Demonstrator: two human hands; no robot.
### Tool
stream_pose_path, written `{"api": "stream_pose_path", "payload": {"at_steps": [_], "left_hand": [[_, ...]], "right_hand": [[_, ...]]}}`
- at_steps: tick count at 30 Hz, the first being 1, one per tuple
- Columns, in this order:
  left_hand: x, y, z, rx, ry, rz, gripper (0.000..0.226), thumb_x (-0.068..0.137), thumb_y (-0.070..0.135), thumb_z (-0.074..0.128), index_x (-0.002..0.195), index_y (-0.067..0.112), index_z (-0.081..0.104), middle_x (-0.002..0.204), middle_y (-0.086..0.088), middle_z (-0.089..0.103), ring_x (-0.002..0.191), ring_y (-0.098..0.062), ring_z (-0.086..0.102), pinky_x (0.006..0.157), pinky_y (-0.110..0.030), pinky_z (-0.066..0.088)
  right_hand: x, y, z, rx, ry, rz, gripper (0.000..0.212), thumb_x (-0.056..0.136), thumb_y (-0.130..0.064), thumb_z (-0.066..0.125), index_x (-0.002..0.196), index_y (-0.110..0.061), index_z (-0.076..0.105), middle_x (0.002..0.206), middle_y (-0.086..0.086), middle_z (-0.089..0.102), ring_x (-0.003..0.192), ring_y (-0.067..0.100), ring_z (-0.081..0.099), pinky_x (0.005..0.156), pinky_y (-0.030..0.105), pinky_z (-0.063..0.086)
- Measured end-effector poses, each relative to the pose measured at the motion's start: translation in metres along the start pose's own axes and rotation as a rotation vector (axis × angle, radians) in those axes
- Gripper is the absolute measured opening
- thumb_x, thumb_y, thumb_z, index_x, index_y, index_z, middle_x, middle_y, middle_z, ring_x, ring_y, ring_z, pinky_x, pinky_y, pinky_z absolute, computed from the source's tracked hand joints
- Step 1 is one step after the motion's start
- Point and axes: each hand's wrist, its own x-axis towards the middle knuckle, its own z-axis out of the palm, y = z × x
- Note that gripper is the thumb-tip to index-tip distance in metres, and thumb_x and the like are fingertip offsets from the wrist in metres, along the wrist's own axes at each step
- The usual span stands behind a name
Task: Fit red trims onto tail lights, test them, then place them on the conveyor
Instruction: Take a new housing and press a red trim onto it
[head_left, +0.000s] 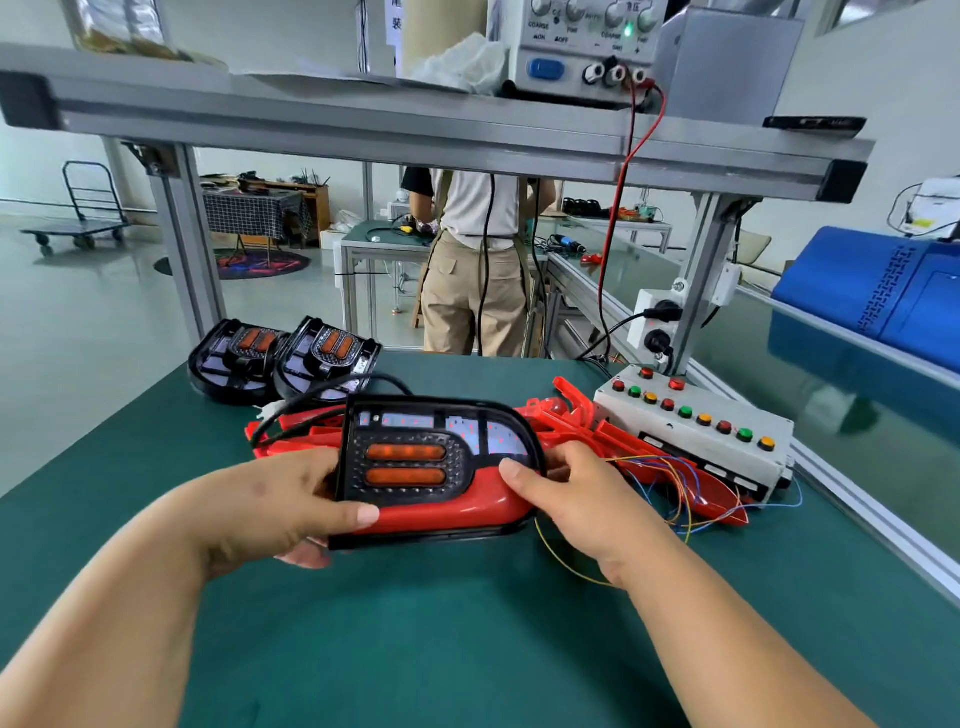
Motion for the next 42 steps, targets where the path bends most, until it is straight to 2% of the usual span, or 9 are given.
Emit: {"api": "stream_pose_path", "payload": {"at_steps": [4,7,10,15,22,27,33,36,42], "left_hand": [[0.005,0.0,-0.005,-0.337,0.085,0.137,0.045,0.077,0.02,0.066,0.122,0.019,0.064,0.116,-0.003,0.072,0.107,-0.023,0.069,0.082,-0.029,0.059],[0.015,-0.002,0.001,-0.491,0.085,0.171,0.04,0.08,0.015,0.061,0.119,0.011,0.067,0.116,-0.01,0.072,0.106,-0.026,0.07,0.082,-0.028,0.059],[0.027,-0.006,0.013,-0.497,0.099,0.179,0.033,0.087,0.013,0.058,0.117,0.005,0.067,0.115,-0.013,0.072,0.106,-0.03,0.069,0.084,-0.032,0.059],[0.037,-0.008,0.02,-0.485,0.159,0.226,0.037,0.082,0.02,0.062,0.115,0.005,0.07,0.114,-0.015,0.072,0.105,-0.034,0.069,0.088,-0.037,0.058],[0.042,-0.004,0.024,-0.5,0.204,0.281,0.038,0.079,0.02,0.064,0.114,0.006,0.071,0.112,-0.013,0.073,0.101,-0.027,0.07,0.082,-0.033,0.06],[0.042,-0.004,0.023,-0.474,0.206,0.293,0.036,0.081,0.02,0.063,0.114,0.008,0.071,0.112,-0.012,0.073,0.105,-0.03,0.069,0.091,-0.042,0.057],[0.044,-0.004,0.035,-0.442,0.288,0.254,0.022,0.1,0.019,0.052,0.116,0.021,0.067,0.117,-0.005,0.071,0.11,-0.028,0.066,0.097,-0.048,0.053],[0.045,-0.001,0.046,-0.465,0.285,0.297,0.045,0.077,0.041,0.068,0.119,0.027,0.059,0.117,0.006,0.07,0.105,-0.012,0.068,0.082,-0.033,0.058],[0.048,-0.003,0.047,-0.636,0.229,0.337,0.059,0.07,0.023,0.073,0.125,0.019,0.054,0.119,0.002,0.07,0.109,-0.015,0.068,0.078,-0.027,0.058]], "right_hand": [[-0.003,-0.008,0.003,0.472,-0.125,0.028,0.052,0.064,-0.04,0.081,0.104,-0.017,0.058,0.093,-0.003,0.069,0.071,0.005,0.065,0.062,0.022,0.048],[-0.002,-0.008,0.003,0.684,-0.24,0.043,0.038,0.062,-0.031,0.074,0.095,-0.016,0.066,0.081,-0.003,0.074,0.064,0.005,0.066,0.056,0.019,0.048],[0.0,-0.007,0.001,0.736,-0.261,0.065,0.036,0.066,-0.03,0.071,0.099,-0.018,0.065,0.083,-0.001,0.075,0.071,0.013,0.068,0.064,0.028,0.052],[0.002,-0.005,-0.003,0.784,-0.247,0.044,0.045,0.07,-0.028,0.067,0.113,-0.018,0.058,0.088,0.005,0.075,0.072,0.021,0.071,0.059,0.032,0.057],[0.008,-0.003,-0.008,0.797,-0.224,-0.027,0.039,0.069,-0.027,0.068,0.106,-0.02,0.06,0.086,0.004,0.075,0.07,0.021,0.071,0.06,0.034,0.057],[0.01,-0.005,-0.01,0.807,-0.2,-0.049,0.039,0.07,-0.026,0.069,0.107,-0.021,0.062,0.087,0.005,0.075,0.071,0.022,0.07,0.066,0.039,0.058],[0.004,-0.005,-0.002,0.813,-0.197,-0.053,0.05,0.068,-0.03,0.072,0.115,-0.02,0.058,0.089,0.002,0.075,0.07,0.015,0.07,0.056,0.027,0.055],[0.002,-0.006,0.0,0.834,-0.228,-0.087,0.047,0.069,-0.03,0.073,0.113,-0.024,0.059,0.098,0.002,0.074,0.079,0.015,0.069,0.064,0.028,0.054],[0.0,-0.005,-0.002,0.872,-0.324,-0.085,0.042,0.074,-0.023,0.069,0.115,-0.02,0.061,0.104,0.006,0.073,0.086,0.018,0.069,0.07,0.028,0.056]]}}
